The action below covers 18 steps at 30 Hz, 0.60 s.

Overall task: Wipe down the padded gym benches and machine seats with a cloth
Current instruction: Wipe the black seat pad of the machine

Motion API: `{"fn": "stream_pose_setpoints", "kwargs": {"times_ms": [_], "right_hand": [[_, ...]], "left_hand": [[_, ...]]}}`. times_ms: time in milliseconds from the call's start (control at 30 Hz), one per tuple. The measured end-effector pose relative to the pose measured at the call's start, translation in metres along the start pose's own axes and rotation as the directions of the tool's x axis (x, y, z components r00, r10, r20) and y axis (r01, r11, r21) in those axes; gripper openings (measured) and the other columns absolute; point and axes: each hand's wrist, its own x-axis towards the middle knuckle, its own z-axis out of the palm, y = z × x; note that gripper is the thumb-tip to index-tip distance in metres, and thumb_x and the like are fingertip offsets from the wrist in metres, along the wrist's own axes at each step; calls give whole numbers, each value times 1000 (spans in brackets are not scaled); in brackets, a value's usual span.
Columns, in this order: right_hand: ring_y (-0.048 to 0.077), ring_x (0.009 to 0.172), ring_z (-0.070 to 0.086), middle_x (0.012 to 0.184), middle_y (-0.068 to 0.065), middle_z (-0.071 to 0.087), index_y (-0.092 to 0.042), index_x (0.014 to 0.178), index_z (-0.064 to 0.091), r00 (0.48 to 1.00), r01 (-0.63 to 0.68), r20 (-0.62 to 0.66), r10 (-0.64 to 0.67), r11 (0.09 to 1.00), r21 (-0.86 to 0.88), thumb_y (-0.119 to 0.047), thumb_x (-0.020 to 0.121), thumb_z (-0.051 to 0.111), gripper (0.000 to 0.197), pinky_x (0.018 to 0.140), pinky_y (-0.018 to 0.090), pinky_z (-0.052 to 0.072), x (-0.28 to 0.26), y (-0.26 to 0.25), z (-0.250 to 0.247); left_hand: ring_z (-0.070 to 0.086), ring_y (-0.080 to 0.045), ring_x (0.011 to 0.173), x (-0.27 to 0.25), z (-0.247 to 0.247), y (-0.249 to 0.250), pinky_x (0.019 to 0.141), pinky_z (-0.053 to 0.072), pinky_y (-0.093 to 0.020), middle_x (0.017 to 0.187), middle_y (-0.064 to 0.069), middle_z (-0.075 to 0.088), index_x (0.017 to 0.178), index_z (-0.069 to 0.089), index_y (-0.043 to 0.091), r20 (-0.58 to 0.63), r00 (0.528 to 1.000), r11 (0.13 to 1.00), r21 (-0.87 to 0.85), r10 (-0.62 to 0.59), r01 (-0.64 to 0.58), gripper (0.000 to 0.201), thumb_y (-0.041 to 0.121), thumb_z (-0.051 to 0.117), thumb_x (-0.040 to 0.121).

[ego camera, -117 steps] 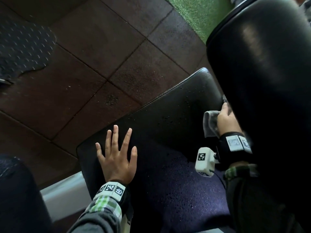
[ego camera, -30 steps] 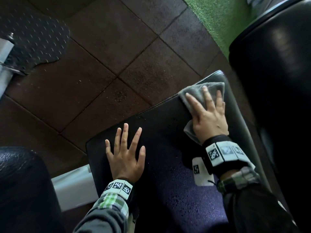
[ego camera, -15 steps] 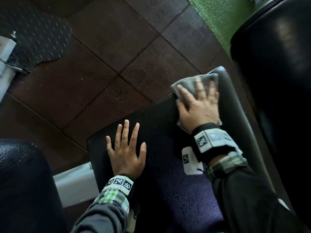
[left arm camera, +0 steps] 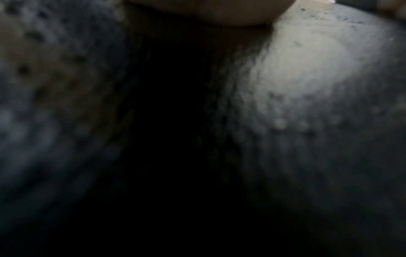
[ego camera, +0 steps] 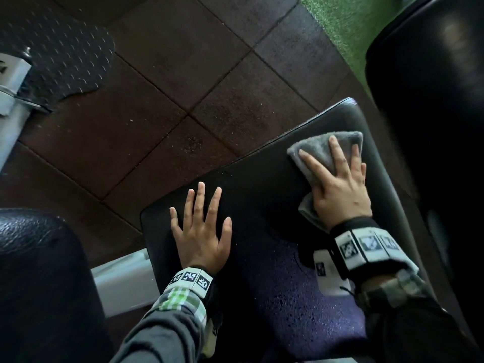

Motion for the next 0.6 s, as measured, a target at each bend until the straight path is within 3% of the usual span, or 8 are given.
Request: {"fn": "stream_pose_setpoints", "kwargs": {"times_ms": [100,233,367,467,600], "right_hand": [[40,142,0,157,-1,11,-50,137,35,998,-61,-3,61,998,-21,-34,94,45,47,113,52,4,26,-28,5],[47,136,20,150,5,34,-44,131,48,985,174,22,-173,983,-55,-37,79,43,52,107,62,21,12,-53,18],[45,135,26,149,4,35,-46,134,38,950,313,43,-311,945,-97,-32,78,37,57,105,59,29,-35,-30,21],[43,136,24,150,2,33,-48,134,36,963,270,24,-269,960,-74,-30,78,41,59,105,59,30,-44,-3,12],[44,139,15,153,2,27,-48,134,39,994,106,-13,-107,994,-16,-25,79,42,60,107,61,21,-8,5,0]], "left_hand": [[15,-19,151,0,1,0,118,5,-57,164,0,19,153,23,34,2,1000,1000,3,0,0,62,46,36,93],[14,-19,151,0,1,-1,118,5,-57,164,0,20,153,25,33,-7,1000,1000,2,4,-4,62,46,37,93],[15,-19,151,0,2,-1,118,6,-58,163,0,20,152,27,33,-11,1000,1000,10,4,-3,61,46,37,93],[15,-19,151,0,2,-1,118,7,-58,164,0,20,153,26,33,-10,1000,1000,9,2,-2,62,46,36,93],[13,-18,151,0,2,-1,118,5,-57,164,0,18,153,25,33,-8,1000,1000,10,1,-1,62,46,36,93]]}}
